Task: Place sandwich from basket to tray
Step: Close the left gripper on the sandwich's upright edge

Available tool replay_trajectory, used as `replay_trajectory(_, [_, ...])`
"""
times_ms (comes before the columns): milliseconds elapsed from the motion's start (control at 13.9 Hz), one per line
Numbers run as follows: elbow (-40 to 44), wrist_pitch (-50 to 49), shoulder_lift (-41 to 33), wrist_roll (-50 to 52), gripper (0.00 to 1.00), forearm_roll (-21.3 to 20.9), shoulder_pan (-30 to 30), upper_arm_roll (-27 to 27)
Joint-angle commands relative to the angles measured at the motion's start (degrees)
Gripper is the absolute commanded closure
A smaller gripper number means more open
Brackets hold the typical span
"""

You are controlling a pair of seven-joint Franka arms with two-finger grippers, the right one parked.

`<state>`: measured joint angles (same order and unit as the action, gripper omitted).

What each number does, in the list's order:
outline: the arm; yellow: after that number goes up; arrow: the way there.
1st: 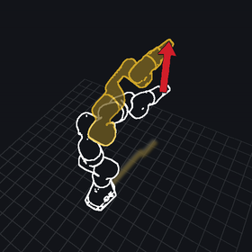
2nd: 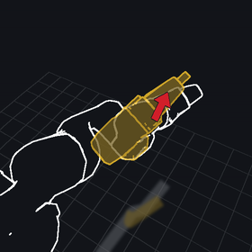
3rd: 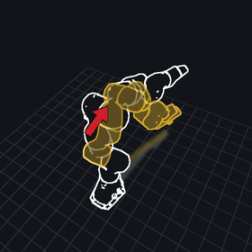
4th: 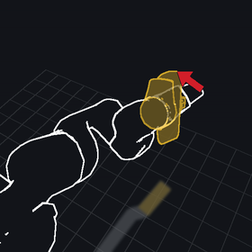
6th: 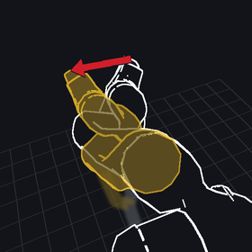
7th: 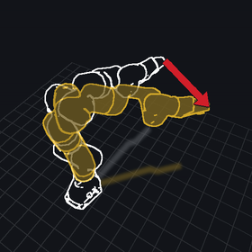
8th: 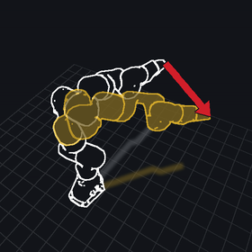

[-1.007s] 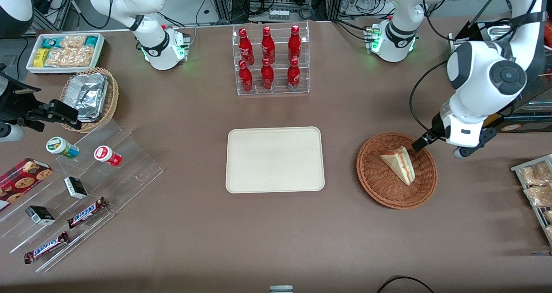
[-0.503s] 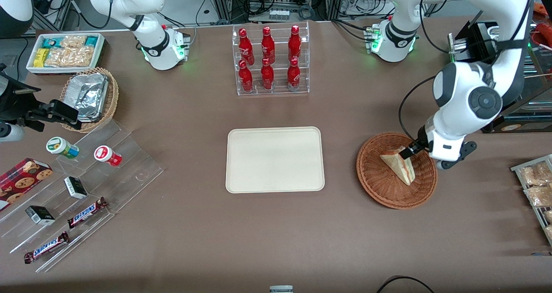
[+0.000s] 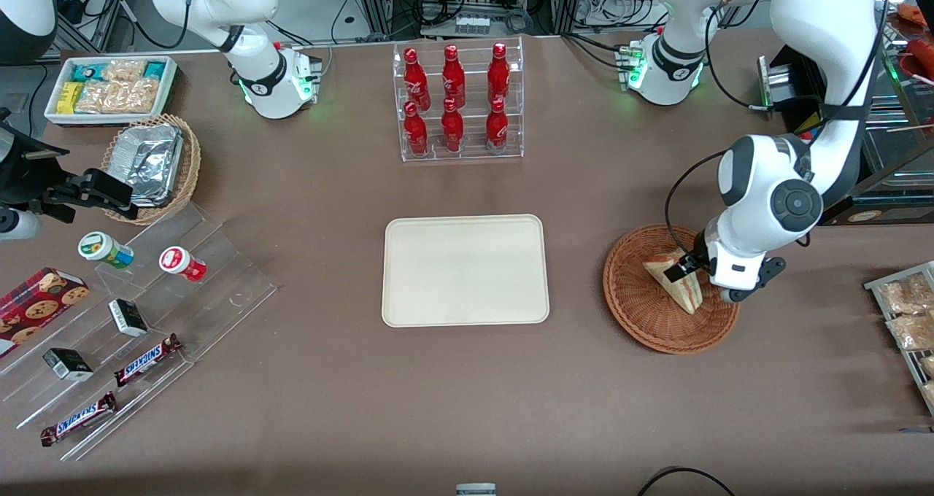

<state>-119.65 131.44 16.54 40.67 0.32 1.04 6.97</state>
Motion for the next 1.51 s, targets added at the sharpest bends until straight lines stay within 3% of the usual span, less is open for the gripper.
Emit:
replay_trajectory(0, [1.3, 1.0, 2.3, 0.8, 0.00, 0.4, 0.0, 0.2])
replay_trajectory(216, [1.0, 1.7, 2.8, 0.9, 0.02, 0.4, 0.0, 0.2])
replay_trajectory(288, [0.8, 1.7, 2.8, 1.3, 0.10, 0.4, 0.0, 0.2])
replay_trajectory(503, [0.3, 1.7, 2.8, 4.2, 0.59, 0.4, 0.0, 0.3])
replay_trajectory(575, [0.4, 1.6, 2.9, 4.5, 0.64, 0.4, 0.0, 0.7])
replay_trajectory(647, [0.3, 1.6, 3.1, 4.5, 0.76, 0.3, 0.0, 0.8])
replay_trajectory(719, [0.4, 1.6, 3.2, 4.5, 0.95, 0.3, 0.0, 0.8])
replay_trajectory(791, [0.5, 1.5, 3.2, 4.3, 1.00, 0.2, -0.1, 0.8])
replay_trajectory(1150, [2.6, 0.4, 3.1, 3.5, 1.00, -0.7, 0.2, 0.8])
replay_trajectory(1294, [6.6, -6.8, 2.9, 0.8, 1.00, -0.8, 0.2, 0.8])
replay_trajectory(1438, [10.1, -12.9, 3.0, -2.4, 1.00, -3.6, 0.4, 0.8])
